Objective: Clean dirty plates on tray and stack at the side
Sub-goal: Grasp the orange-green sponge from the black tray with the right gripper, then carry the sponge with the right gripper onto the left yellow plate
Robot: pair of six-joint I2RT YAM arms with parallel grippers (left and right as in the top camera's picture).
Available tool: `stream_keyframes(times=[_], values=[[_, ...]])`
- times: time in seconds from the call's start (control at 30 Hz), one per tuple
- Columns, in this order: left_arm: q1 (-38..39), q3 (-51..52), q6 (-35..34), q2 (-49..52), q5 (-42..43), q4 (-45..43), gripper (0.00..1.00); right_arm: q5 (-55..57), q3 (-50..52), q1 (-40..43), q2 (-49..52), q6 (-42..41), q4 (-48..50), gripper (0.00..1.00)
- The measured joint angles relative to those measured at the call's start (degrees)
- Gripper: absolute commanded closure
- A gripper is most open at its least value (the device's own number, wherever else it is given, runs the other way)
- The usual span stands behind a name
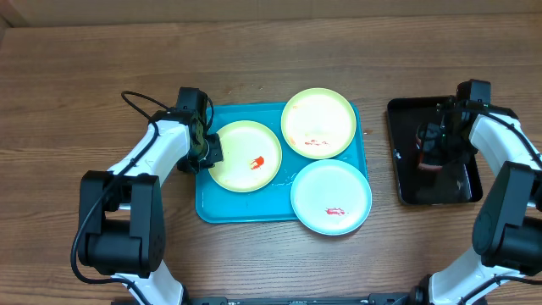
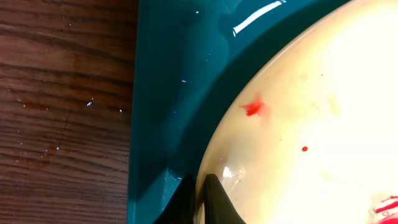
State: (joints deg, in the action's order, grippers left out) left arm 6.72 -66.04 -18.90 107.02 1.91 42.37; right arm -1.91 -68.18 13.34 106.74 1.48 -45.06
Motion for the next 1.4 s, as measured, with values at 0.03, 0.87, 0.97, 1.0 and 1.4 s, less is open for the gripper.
stream_keyframes(times=[0.03, 0.87, 0.97, 1.0, 1.4], values=[[0.0, 0.0, 0.0, 0.0, 0.0, 0.0, 0.96, 0.02, 0.0, 0.02, 0.07, 0.02, 0.17, 0.7], [0.0, 0.0, 0.0, 0.0, 0.0, -0.02, 0.96, -1.16, -0.17, 0.13, 2.43, -0.07, 1.86, 0.96], [0.0, 0.0, 0.0, 0.0, 0.0, -0.02, 0.96, -3.1, -1.36, 0.11, 2.47, -1.27, -1.84, 0.96], [0.0, 0.0, 0.0, 0.0, 0.0, -0.02, 0.96, -3.54, -2.01, 0.09, 2.47, -1.57, -3.48, 0.96], [-0.11, 0.02, 0.0, 0.0, 1.14, -0.26, 0.96, -5.16, -21.66, -0.28, 1.95, -2.91, -22.82, 0.96]])
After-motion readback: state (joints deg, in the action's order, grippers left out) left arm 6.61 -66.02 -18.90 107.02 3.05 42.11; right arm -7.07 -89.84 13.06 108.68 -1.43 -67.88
